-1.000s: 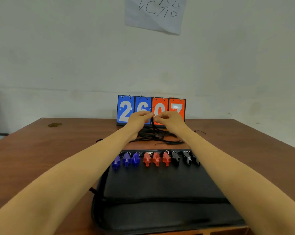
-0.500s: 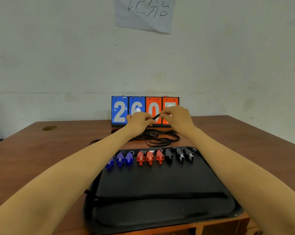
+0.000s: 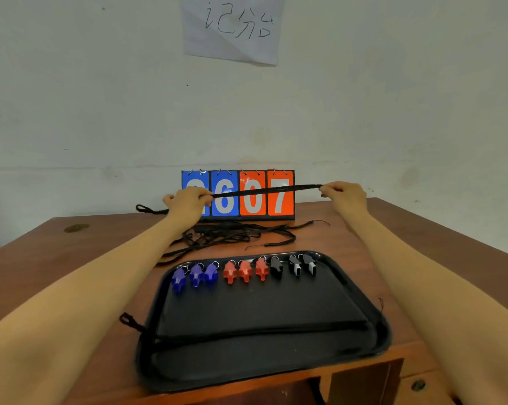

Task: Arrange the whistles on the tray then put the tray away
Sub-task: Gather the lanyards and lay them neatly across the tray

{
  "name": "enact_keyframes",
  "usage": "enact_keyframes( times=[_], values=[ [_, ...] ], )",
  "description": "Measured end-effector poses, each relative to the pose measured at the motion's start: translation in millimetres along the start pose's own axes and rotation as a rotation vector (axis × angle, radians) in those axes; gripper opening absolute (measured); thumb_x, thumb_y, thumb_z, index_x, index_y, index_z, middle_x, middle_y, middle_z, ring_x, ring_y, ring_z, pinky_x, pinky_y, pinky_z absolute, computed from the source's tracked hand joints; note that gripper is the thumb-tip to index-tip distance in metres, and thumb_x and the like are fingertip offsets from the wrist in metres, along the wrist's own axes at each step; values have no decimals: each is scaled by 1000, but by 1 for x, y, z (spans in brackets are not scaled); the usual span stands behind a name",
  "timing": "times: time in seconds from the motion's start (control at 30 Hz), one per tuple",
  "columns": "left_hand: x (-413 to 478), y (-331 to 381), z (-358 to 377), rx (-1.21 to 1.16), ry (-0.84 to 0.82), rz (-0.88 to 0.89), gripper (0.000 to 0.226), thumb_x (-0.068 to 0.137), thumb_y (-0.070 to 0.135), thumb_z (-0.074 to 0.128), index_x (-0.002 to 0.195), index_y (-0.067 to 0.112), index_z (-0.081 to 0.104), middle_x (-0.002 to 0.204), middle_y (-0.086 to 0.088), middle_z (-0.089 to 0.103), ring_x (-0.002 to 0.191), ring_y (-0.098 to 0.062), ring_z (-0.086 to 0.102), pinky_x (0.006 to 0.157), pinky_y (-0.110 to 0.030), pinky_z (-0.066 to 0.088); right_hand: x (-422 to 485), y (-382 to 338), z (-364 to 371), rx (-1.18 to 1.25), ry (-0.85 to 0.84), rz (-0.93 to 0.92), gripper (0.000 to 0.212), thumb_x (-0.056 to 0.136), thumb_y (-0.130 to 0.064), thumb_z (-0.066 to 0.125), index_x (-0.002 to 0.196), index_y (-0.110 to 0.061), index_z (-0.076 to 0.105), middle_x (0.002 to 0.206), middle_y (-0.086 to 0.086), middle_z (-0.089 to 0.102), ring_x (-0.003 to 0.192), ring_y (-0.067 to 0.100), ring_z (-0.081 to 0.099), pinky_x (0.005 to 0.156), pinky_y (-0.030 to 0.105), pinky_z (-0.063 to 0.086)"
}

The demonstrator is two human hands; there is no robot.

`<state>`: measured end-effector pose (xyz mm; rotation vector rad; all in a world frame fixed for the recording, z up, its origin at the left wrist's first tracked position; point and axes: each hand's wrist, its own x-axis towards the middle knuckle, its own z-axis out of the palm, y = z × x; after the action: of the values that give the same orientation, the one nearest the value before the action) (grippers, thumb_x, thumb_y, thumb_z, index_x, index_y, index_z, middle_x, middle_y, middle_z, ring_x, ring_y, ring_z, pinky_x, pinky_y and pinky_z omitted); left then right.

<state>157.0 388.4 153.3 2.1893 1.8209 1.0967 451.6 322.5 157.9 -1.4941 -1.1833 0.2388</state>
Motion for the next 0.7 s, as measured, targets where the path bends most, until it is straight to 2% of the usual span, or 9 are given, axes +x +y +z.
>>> enact_keyframes(
  times=[0.1, 0.2, 0.33, 0.37, 0.43, 0.5, 0.57, 0.63, 0.7],
  values=[
    [-14, -10, -14, 46, -3, 9, 28, 97, 28, 41, 109, 22, 66, 98, 2, 69, 105, -21, 55, 100, -39, 23, -12, -1, -13, -19, -28, 6, 21, 89, -16, 60, 102, -4, 71, 106, 12, 71, 104, 20, 61, 89, 26, 42],
    [-34, -20, -33, 60, -41, 15, 28, 97, 33, 43, 112, 24, 65, 92, 4, 67, 107, -20, 54, 101, -40, 23, -27, -5, -29, -61, -45, 24, 19, 88, -14, 62, 101, -4, 72, 105, 12, 71, 106, 21, 62, 89, 27, 43],
    [-68, -32, -54, 66, -164, 3, 28, 96, 33, 47, 118, 26, 62, 113, 3, 67, 114, -21, 54, 104, -42, 32, -52, -6, -57, -96, -116, 88, 18, 84, -12, 67, 100, -5, 71, 102, 12, 71, 98, 19, 62, 93, 30, 47],
    [-79, -33, -58, 82, -174, 8, 27, 95, 33, 48, 117, 27, 62, 112, 3, 68, 113, -20, 55, 103, -41, 33, -60, -5, -62, -109, -124, 104, 17, 83, -13, 68, 99, -7, 71, 102, 11, 71, 99, 20, 62, 89, 31, 49],
    [-100, -36, -65, 70, -165, 5, 20, 93, 36, 51, 107, 29, 64, 95, 6, 71, 103, -16, 60, 99, -38, 34, -77, -2, -71, -149, -140, 124, 13, 83, -13, 69, 96, -8, 70, 104, 11, 70, 101, 22, 62, 78, 29, 46],
    [-120, -41, -71, 10, -169, -16, 18, 90, 43, 55, 97, 30, 65, 82, 9, 71, 93, -13, 62, 97, -37, 39, -93, 2, -78, -203, -180, 143, 12, 85, -12, 66, 96, -7, 70, 105, 11, 70, 97, 21, 61, 77, 30, 46],
    [-136, -48, -74, 11, -205, -27, 20, 87, 46, 57, 95, 32, 68, 90, 7, 72, 98, -16, 62, 97, -41, 44, -107, 7, -83, -288, -267, 167, 14, 87, -13, 64, 99, -9, 70, 108, 10, 69, 100, 20, 60, 85, 31, 46],
    [-148, -55, -74, 65, -256, -37, 21, 88, 45, 56, 100, 33, 69, 108, 7, 70, 109, -19, 59, 101, -45, 42, -123, 9, -86, -373, -356, 174, 16, 89, -14, 61, 101, -9, 70, 110, 8, 68, 100, 19, 58, 89, 31, 44],
    [-159, -59, -75, 106, -306, -50, 19, 89, 44, 55, 100, 35, 68, 114, 7, 67, 113, -20, 57, 103, -46, 39, -136, 12, -87, -449, -409, 157, 18, 89, -15, 61, 103, -8, 70, 113, 8, 67, 104, 21, 58, 92, 31, 44]
  ],
)
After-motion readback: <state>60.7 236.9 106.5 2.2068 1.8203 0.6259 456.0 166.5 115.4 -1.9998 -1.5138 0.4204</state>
